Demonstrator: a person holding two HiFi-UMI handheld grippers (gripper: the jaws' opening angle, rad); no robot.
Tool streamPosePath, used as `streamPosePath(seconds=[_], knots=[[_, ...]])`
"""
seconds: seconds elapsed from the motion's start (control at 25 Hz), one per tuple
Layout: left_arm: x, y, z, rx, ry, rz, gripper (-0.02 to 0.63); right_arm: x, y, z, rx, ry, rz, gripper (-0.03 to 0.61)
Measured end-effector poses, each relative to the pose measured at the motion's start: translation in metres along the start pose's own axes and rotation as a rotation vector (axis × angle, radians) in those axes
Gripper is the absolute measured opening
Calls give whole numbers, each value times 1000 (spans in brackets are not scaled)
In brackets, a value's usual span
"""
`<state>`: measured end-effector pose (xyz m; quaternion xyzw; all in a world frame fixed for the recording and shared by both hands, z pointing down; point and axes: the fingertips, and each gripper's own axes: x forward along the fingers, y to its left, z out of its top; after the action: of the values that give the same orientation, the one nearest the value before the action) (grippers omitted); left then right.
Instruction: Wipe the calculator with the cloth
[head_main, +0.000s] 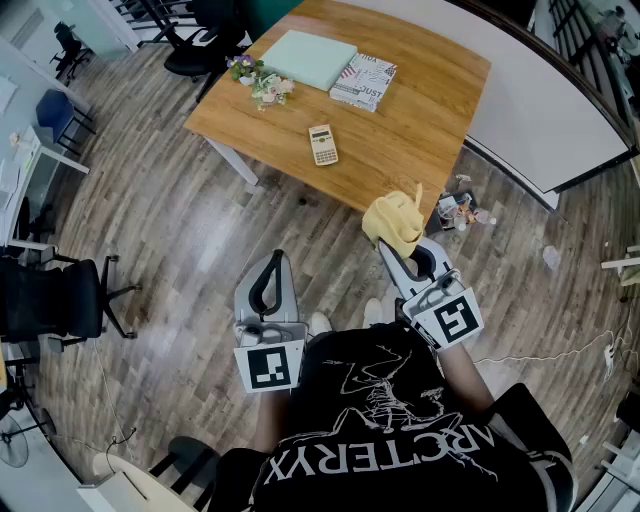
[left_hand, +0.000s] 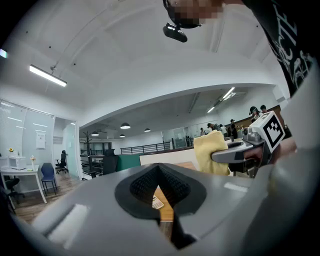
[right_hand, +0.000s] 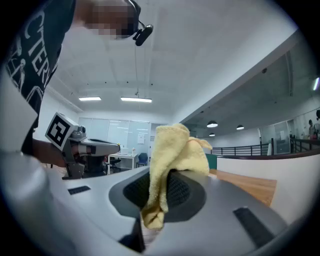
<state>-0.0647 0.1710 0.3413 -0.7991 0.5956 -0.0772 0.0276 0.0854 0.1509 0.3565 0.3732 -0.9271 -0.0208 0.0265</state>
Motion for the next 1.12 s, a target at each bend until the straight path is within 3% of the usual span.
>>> streamPosePath(seconds=[0.68, 0.92, 1.12], knots=[[15, -9, -4, 9, 17, 7, 9, -4, -16, 1, 6, -24, -11, 52], [33, -29, -14, 2, 43, 46, 9, -13, -42, -14, 8, 4, 25, 52], [50, -18, -16, 22, 58, 108, 9, -6, -69, -28, 21, 20, 49, 52]])
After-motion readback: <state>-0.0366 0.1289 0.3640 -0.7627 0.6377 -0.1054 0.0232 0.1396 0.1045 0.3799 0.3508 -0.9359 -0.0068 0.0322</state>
